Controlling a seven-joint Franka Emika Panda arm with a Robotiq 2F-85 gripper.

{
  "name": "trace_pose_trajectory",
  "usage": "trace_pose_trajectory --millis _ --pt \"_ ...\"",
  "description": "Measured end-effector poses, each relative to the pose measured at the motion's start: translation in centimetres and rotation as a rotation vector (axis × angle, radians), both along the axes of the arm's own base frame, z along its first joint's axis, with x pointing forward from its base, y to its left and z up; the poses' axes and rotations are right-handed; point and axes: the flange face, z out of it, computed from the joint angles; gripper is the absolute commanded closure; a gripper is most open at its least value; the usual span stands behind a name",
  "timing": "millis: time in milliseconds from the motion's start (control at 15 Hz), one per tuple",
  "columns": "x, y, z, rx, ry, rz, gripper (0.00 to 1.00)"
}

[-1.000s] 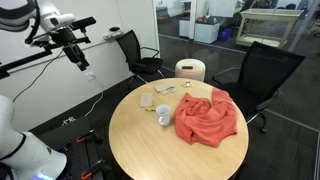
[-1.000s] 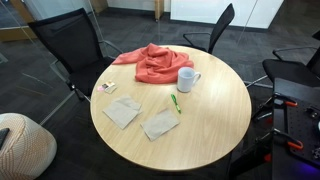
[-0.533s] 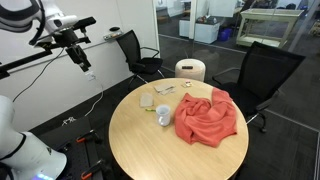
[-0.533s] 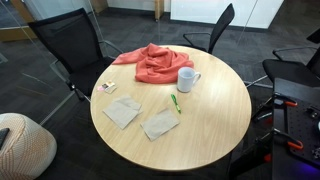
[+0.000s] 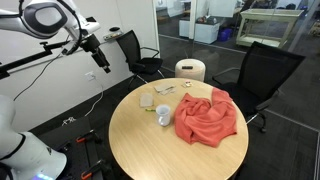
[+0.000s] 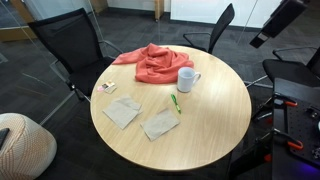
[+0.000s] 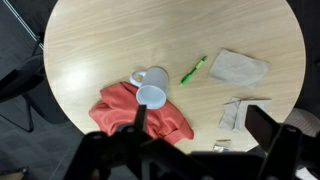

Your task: Pick up the pen and put it in the cup

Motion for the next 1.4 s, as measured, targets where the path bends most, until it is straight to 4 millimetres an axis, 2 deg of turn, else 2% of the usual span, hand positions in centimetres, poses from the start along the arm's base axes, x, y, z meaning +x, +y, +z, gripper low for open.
trace_pose_trajectory --millis 533,1067,1400 --pt "7.3 -0.2 -6.1 0.121 -0.014 -0.194 0.00" --pt "12.7 -1.4 -12.8 0.238 0.022 -0.361 0.00" --pt "15.0 -1.8 -17.4 0.264 0.061 -0.439 0.00"
